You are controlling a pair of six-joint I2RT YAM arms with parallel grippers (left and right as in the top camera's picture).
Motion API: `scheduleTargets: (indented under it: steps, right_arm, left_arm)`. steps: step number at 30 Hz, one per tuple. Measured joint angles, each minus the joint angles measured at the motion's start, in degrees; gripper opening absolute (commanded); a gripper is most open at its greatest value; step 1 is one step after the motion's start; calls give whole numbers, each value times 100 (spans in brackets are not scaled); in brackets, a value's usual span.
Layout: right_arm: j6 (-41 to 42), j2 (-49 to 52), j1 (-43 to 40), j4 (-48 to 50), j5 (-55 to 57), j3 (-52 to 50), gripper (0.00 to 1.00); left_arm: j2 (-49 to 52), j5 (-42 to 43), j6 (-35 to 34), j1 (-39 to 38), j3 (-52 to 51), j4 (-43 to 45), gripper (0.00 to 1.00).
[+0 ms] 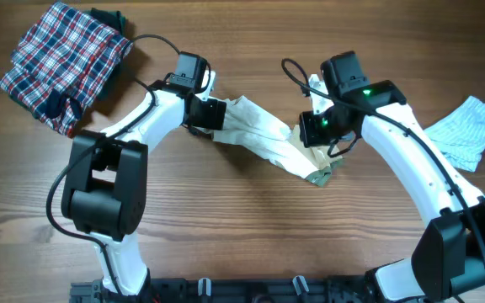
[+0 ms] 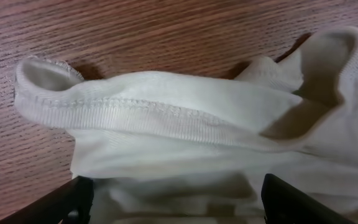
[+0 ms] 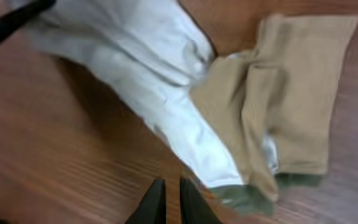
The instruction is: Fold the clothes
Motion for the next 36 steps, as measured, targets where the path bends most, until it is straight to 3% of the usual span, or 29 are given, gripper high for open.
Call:
scheduleTargets:
  steps: [3,9,21,31,33,36]
  right_arm:
    - [94,0,0,101,315,0,44]
    - [83,107,-2,514,1014,-50,47]
    - [-223,1266,-2,664,1161,-87,32]
    - [-264,1366,-2,925,1178,-87,30]
    - [-282,1473,-2,940,1178,-87,24]
    - [-293,1596,-2,940,1178,-87,8]
  left_arm:
    - [0,0,0,2,0,0,88]
    - [0,0,0,0,0,0,88]
    - [0,0,0,0,0,0,89]
    - [0,0,0,2,0,0,89]
    - [0,0,0,2,0,0,90]
    - [0,0,2,2,0,0,90]
